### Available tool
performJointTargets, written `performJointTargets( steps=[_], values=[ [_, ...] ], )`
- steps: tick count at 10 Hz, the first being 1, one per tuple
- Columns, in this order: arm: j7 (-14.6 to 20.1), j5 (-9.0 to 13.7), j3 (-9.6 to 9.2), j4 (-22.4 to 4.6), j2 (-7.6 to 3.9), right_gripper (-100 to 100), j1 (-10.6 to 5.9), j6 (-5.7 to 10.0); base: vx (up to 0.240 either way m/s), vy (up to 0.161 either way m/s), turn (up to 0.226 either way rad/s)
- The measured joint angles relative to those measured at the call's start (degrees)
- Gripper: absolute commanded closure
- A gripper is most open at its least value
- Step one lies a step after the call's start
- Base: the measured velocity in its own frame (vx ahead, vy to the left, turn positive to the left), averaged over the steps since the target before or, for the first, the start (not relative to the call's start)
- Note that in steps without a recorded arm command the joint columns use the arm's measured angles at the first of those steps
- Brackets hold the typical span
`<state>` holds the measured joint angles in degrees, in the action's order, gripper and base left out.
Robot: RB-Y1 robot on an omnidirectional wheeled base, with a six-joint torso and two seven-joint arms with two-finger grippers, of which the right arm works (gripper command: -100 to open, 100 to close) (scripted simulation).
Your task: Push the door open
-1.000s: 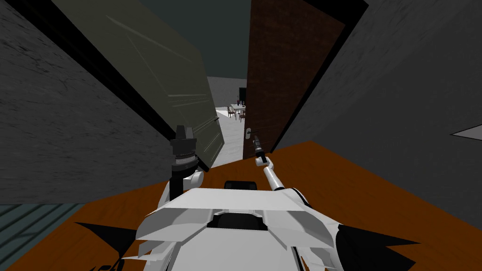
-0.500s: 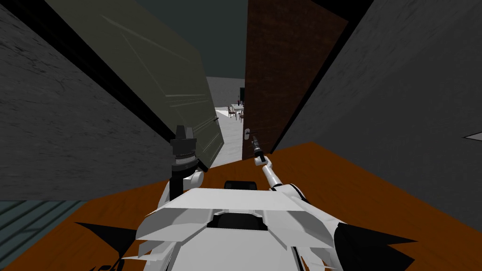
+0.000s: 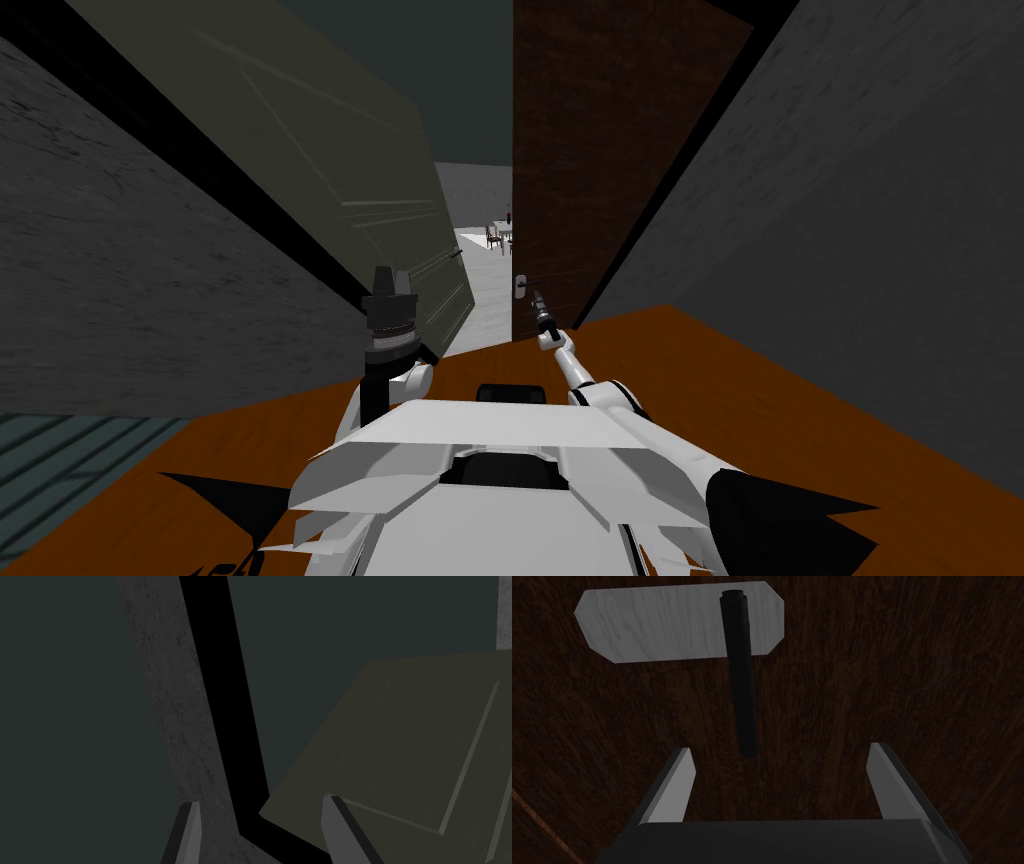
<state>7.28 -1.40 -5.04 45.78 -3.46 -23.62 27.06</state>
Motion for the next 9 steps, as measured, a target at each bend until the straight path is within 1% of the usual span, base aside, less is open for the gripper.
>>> performJointTargets(
  steps=[1, 2, 4, 6, 7, 8, 9],
  values=[
    [0.30, -0.01, -0.03, -2.30, 0.02, -100, -1.28, 0.24, 0.041, -0.112, 0.063],
    [0.55, -0.11, -0.17, -3.65, 0.24, -100, -2.07, 0.09, 0.028, -0.115, 0.040],
    [1.02, -0.27, -0.50, -4.98, 0.45, -100, -2.96, -0.68, 0.015, -0.089, 0.020],
    [1.22, -0.31, -0.54, -6.79, 0.61, -100, -4.01, -0.65, 0.017, -0.054, 0.022],
    [1.40, -0.34, -0.62, -7.77, 0.64, -100, -4.55, -0.57, 0.011, -0.030, 0.011],
    [1.45, -0.34, -0.63, -7.87, 0.64, -100, -4.61, -0.56, 0.111, 0.017, 0.024],
    [1.37, -0.29, -0.47, -8.23, 0.43, -100, -4.75, -0.41, 0.206, 0.060, 0.031]
  ],
)
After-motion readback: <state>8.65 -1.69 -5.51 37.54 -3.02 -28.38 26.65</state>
